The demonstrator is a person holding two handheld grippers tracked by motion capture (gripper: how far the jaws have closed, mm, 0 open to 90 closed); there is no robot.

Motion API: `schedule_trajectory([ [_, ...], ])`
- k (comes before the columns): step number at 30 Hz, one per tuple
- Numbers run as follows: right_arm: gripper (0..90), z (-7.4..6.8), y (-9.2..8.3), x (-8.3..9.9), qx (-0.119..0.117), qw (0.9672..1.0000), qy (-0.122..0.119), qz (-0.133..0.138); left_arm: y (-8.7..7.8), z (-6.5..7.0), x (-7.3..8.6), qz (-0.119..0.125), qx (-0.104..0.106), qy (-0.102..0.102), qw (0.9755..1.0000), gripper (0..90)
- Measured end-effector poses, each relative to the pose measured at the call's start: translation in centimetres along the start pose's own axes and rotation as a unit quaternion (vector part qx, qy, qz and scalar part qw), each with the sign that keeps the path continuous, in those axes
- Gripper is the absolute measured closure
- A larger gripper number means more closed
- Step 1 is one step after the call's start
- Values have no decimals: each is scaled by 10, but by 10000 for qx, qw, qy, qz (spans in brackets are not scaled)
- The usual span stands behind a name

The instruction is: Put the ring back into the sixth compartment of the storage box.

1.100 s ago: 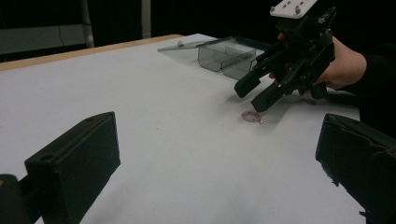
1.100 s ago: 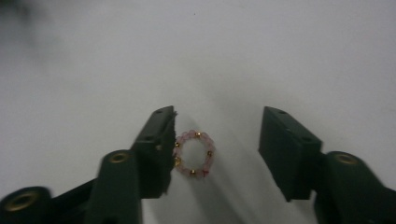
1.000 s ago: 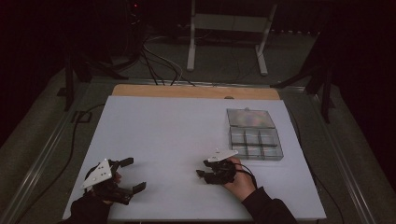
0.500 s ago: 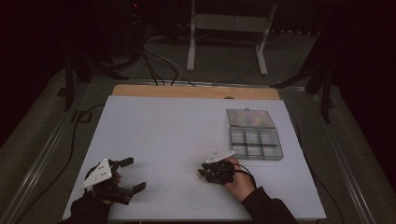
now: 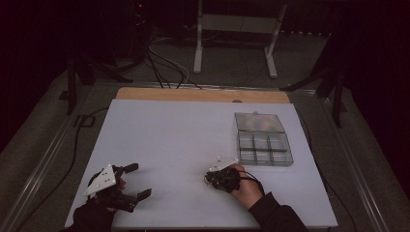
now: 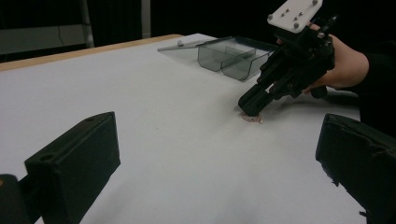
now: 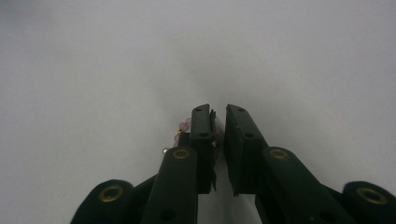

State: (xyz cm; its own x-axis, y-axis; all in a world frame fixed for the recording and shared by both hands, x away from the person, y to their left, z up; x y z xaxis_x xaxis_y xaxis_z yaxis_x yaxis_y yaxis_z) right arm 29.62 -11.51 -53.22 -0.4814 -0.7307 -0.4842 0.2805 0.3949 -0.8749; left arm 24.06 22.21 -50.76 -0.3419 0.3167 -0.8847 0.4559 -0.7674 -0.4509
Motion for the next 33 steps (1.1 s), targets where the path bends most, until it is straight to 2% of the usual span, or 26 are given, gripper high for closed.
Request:
schedule_trajectory([
  [2,824,0,0,-1,-50,10000,48,-60,0,0,0,-8,-2,3,10000,8],
  [6,864,-2,0,-3,41,9998,-76,-160,0,0,0,-14,0,8,10000,8],
  [13,871,-4,0,-4,89,9998,-11,-162,1,0,0,-19,11,-2,10000,8],
  [33,871,-3,-9,-4,129,9999,61,72,0,-1,0,-11,7,7,10000,8],
])
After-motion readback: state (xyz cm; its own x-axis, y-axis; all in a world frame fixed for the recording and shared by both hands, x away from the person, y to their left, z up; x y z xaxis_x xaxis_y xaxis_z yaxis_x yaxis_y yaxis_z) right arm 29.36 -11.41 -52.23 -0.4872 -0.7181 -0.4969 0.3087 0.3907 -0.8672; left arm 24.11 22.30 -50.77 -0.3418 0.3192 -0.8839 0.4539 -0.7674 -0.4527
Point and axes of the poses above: each handheld gripper's, and its own axes: y roughly forward along the jaws, x roughly out of its underside, z roughly to its right, the point moved 2 cm from there along y, roughly forward along the jaws, and after that the axes turned 12 degrees about -z, right-handed, at the moved point
